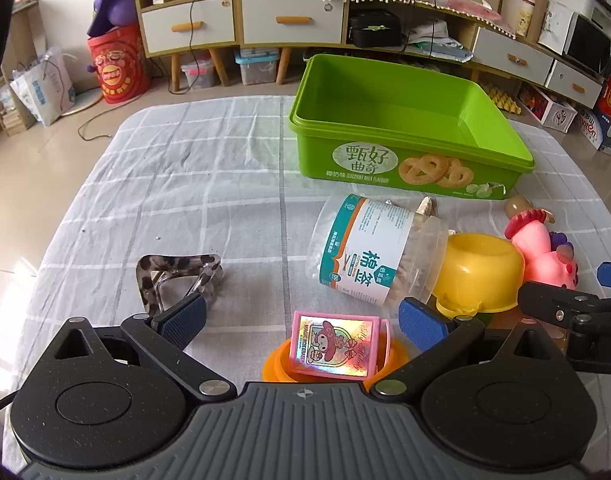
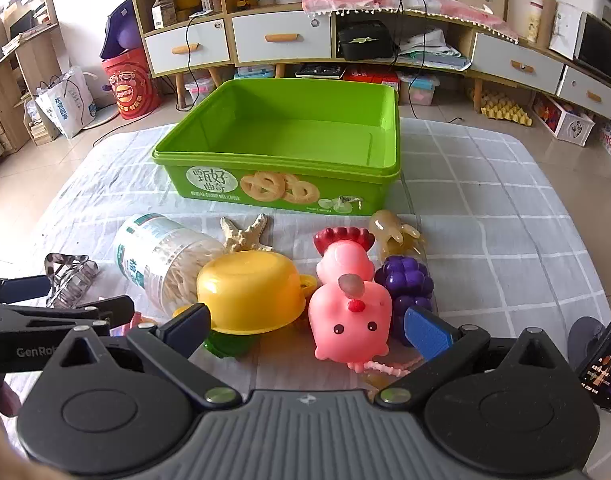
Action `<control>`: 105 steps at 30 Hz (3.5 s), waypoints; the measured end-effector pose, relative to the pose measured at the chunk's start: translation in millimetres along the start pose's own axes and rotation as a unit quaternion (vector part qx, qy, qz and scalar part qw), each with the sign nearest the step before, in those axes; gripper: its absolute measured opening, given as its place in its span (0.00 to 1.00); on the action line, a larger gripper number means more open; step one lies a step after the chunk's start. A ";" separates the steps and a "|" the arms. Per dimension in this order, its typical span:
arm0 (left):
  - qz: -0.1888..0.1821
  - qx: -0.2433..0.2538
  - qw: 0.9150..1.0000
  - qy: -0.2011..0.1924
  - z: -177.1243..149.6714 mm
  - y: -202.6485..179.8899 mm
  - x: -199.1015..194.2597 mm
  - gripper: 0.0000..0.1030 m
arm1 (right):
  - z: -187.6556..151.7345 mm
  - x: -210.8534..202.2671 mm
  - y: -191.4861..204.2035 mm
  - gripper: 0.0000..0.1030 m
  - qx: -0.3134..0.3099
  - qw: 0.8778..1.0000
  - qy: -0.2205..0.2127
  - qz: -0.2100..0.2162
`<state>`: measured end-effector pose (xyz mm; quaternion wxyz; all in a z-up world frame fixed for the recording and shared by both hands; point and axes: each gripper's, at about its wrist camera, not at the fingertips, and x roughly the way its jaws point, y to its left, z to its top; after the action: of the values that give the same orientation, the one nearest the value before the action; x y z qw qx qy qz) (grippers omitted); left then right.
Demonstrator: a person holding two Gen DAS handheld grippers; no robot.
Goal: Organize rigid objects
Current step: 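Move the left tool to the clear jar while the right tool reaches the pink pig, then close the left tool on the clear jar while the right tool grasps the pink pig, then carry the jar with the left tool while the right tool carries the pig to the green bin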
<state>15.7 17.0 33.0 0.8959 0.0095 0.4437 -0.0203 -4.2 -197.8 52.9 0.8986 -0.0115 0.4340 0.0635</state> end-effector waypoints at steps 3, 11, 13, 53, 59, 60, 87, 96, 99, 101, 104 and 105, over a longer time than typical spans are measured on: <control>0.000 0.001 1.000 0.001 -0.1 0.0 0.3 0.98 | 0.3 0.8 -1.1 0.88 0.003 1.000 0.001 0.000; 0.001 0.004 1.000 0.004 -0.3 -0.6 2.6 0.98 | 0.9 1.2 -3.3 0.88 0.007 1.000 0.003 0.000; 0.001 0.005 1.000 0.005 -0.3 -0.9 3.1 0.98 | 0.7 1.0 -3.3 0.88 0.008 1.000 0.003 -0.001; -0.060 0.059 0.995 -0.046 14.2 -6.4 11.9 0.97 | 23.0 2.5 -52.8 0.88 0.082 0.991 0.011 0.105; -0.092 0.050 0.993 -0.055 19.3 -10.2 22.0 0.97 | 24.5 10.3 -66.0 0.86 0.108 0.986 0.026 0.121; -0.097 0.048 0.993 -0.054 19.9 -10.5 23.2 0.96 | 24.0 12.4 -67.2 0.85 0.111 0.986 0.030 0.118; -0.104 0.019 0.992 -0.066 23.6 -16.7 26.2 0.83 | 17.1 40.6 -62.1 0.37 0.116 0.987 0.076 0.080; -0.113 0.004 0.990 -0.083 31.4 -11.7 13.9 0.82 | 27.0 26.3 -64.7 0.37 0.130 0.986 0.051 0.090; -0.113 0.004 0.990 -0.090 36.2 -11.1 10.8 0.82 | 34.0 22.2 -66.6 0.37 0.138 0.985 0.043 0.095; -0.113 0.001 0.989 -0.091 41.2 -10.0 9.8 0.82 | 40.8 18.8 -68.3 0.37 0.144 0.984 0.034 0.100; -0.117 -0.006 0.989 -0.090 48.1 -8.2 11.5 0.82 | 54.0 13.8 -71.0 0.37 0.158 0.981 0.019 0.111; -0.117 -0.008 0.989 -0.089 51.3 -7.6 12.6 0.82 | 59.2 12.5 -72.1 0.37 0.164 0.980 0.013 0.114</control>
<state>63.8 7.2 54.1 0.9233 -0.0516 0.3604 -0.1225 58.5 -263.5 77.5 0.8695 0.1850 0.4485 0.0930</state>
